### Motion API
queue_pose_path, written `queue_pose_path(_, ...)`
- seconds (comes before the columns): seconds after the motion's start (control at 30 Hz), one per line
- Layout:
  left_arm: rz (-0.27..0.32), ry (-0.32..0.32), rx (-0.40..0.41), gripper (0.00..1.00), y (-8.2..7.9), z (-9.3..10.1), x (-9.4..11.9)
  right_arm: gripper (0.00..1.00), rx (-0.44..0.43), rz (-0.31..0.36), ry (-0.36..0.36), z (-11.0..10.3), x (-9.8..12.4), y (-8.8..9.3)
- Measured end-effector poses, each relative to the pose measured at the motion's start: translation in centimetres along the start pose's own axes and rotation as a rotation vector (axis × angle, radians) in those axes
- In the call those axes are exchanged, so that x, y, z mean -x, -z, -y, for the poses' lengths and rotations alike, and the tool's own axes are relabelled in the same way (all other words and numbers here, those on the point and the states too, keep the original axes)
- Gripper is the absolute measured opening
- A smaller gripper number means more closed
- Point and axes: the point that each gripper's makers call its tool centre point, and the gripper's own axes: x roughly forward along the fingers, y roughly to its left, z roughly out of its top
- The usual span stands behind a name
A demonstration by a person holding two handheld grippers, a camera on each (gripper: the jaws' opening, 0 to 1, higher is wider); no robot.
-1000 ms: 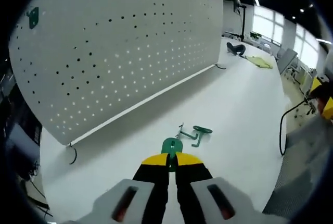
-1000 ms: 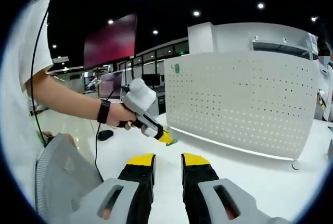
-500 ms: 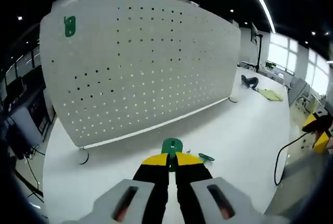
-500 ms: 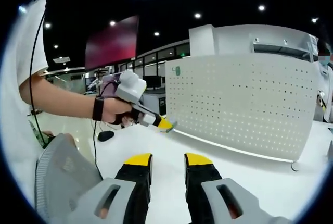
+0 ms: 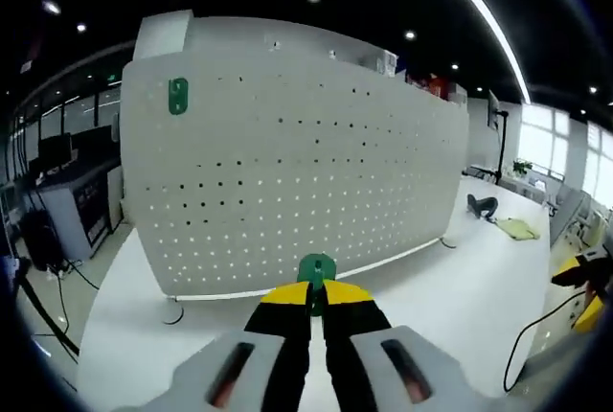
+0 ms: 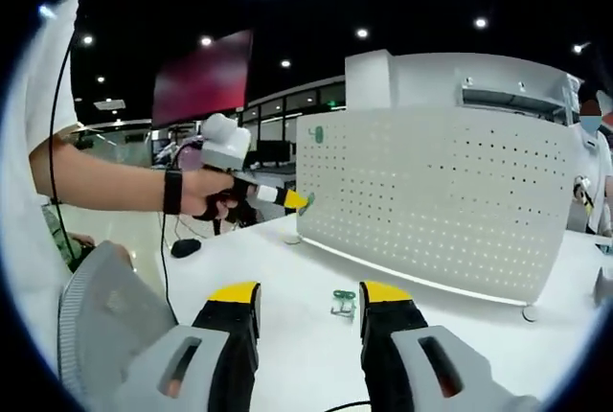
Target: Insert the hook assembly into the mounting plate slot until the hook locks in place.
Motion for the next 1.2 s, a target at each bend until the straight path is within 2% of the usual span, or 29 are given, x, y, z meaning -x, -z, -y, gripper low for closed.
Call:
queue_pose_path(0.2, 0.054, -0.029, 0.037, 0.03, -2.1, -1.1, 0.0, 0.45, 0.0, -0.009, 0.0, -0.2, 0.3, 0.2)
queue_pose_path(0.27, 0.057, -0.027, 0.03, 0.03, -2.4, -1.2, -0.1, 0.45, -0.004, -0.021, -0.004, -0.4, 0.4, 0.4)
queue_pose_path(0.5, 0.136, -0.064, 0.031, 0.03, -5.3, -2.2, 0.1, 0.45, 0.007, -0.022, 0.0, -0.5, 0.4, 0.0)
queue_pose_path(0.83, 0.216, -0.091, 0.008, 0.03, -8.3, -2.8, -0.1, 0.44, 0.017, -0.029, -0.003, -1.1, 0.5, -0.2)
queue_pose_path(1.2, 0.286, -0.116, 0.031, 0.03, -10.3, -3.5, -0.3, 0.43, 0.029, -0.032, 0.018, -0.8, 1.0, -0.4)
